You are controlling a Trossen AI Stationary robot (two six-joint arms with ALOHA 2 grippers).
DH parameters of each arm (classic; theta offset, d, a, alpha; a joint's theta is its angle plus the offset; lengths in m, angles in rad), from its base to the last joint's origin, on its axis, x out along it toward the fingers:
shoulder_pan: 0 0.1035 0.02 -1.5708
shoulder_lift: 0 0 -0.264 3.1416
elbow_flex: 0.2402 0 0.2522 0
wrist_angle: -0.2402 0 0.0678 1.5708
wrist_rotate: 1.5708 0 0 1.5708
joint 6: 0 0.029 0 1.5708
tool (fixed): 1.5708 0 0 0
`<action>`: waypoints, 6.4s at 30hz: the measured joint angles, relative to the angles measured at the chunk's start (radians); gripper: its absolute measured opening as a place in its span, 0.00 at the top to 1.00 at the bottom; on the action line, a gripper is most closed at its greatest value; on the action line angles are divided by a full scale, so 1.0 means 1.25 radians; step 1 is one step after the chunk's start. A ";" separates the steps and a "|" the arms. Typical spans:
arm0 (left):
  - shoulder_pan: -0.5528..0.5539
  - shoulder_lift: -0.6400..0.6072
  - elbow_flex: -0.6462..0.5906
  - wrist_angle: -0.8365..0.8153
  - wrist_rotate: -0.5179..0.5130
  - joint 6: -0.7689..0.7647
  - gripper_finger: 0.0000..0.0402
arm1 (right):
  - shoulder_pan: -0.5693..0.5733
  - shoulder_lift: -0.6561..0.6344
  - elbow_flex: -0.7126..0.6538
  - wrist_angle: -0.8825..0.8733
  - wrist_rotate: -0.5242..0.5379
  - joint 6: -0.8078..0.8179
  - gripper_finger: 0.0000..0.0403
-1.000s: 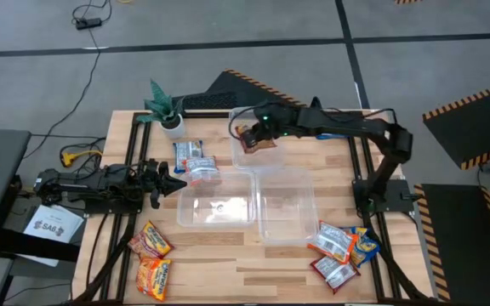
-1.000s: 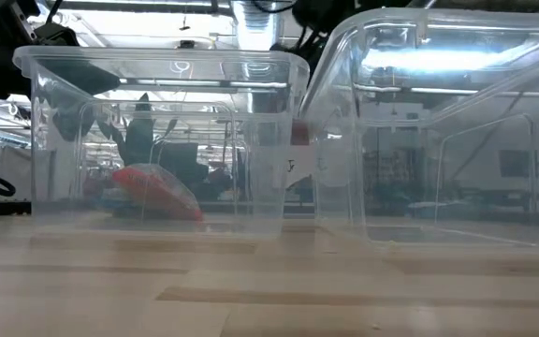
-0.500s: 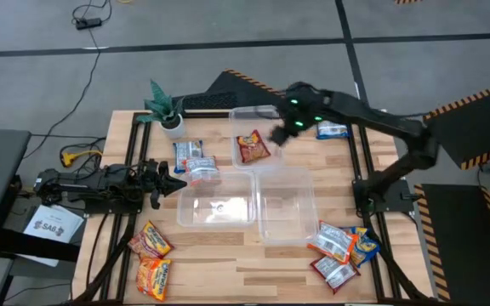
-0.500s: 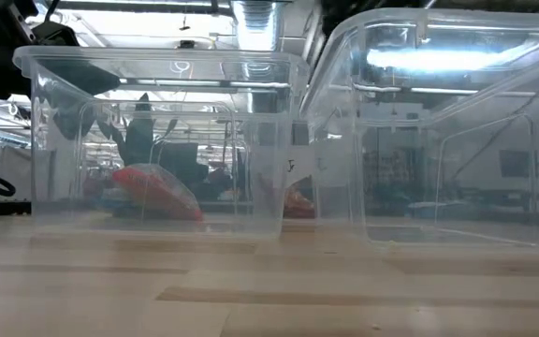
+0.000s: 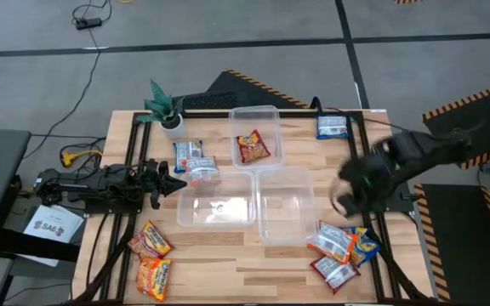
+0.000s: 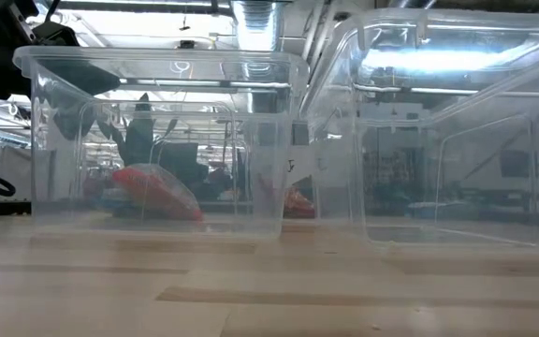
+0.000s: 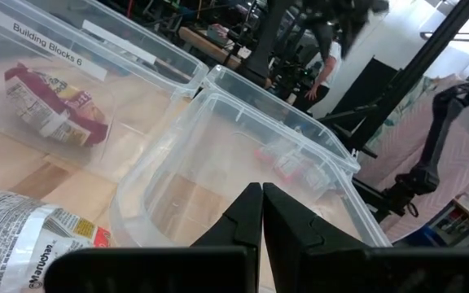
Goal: Sort Maruchan noodles
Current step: Put the right red noodle pack into the top transparent bin, then put the red noodle pack into the top transparent bin
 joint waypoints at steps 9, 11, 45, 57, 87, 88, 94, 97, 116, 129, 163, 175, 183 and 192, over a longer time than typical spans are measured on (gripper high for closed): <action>0.000 0.000 0.000 0.000 0.000 0.000 1.00 | 0.404 0.035 -0.245 0.427 0.172 0.434 0.41; 0.000 0.000 0.000 0.000 0.000 0.000 1.00 | 0.452 0.082 -0.287 0.481 0.209 0.500 0.41; 0.000 0.000 0.000 0.000 -0.006 0.000 1.00 | 0.519 0.320 -0.276 0.643 0.237 0.404 0.99; 0.000 0.000 0.000 0.000 -0.006 0.000 1.00 | 0.393 0.082 -0.173 0.811 0.324 0.032 1.00; 0.001 0.000 0.052 0.088 -0.023 -0.253 1.00 | -0.639 0.378 -0.113 0.858 0.238 -0.558 0.71; 0.001 0.000 0.063 0.087 -0.026 -0.237 0.99 | -0.636 0.375 -0.113 0.865 0.237 -0.559 0.67; 0.001 0.008 0.149 0.084 -0.053 -0.195 0.89 | -0.640 0.298 -0.114 0.840 0.205 -0.513 0.43; 0.000 0.057 0.229 0.081 -0.004 -0.196 0.79 | -0.630 0.238 -0.114 0.840 0.195 -0.513 0.38; -0.416 0.725 0.920 -0.938 0.322 -0.141 0.58 | -0.560 0.118 -0.113 0.771 0.196 -0.554 0.37; -0.869 0.745 0.581 -0.766 -0.138 -0.318 0.58 | -0.557 0.121 -0.113 0.738 0.197 -0.571 0.37; -0.727 0.750 0.352 -0.644 -0.066 -0.210 0.99 | -0.553 0.121 -0.113 0.734 0.239 -0.539 0.37; -0.718 0.595 0.436 -0.704 -0.067 -0.295 1.00 | -0.553 0.121 -0.113 0.734 0.239 -0.540 0.37; -0.718 0.483 0.548 -0.829 -0.054 -0.342 1.00 | -0.553 0.122 -0.113 0.734 0.244 -0.541 0.37; -0.718 0.465 0.699 -0.925 0.014 -0.381 1.00 | -0.553 0.122 -0.113 0.735 0.260 -0.532 0.37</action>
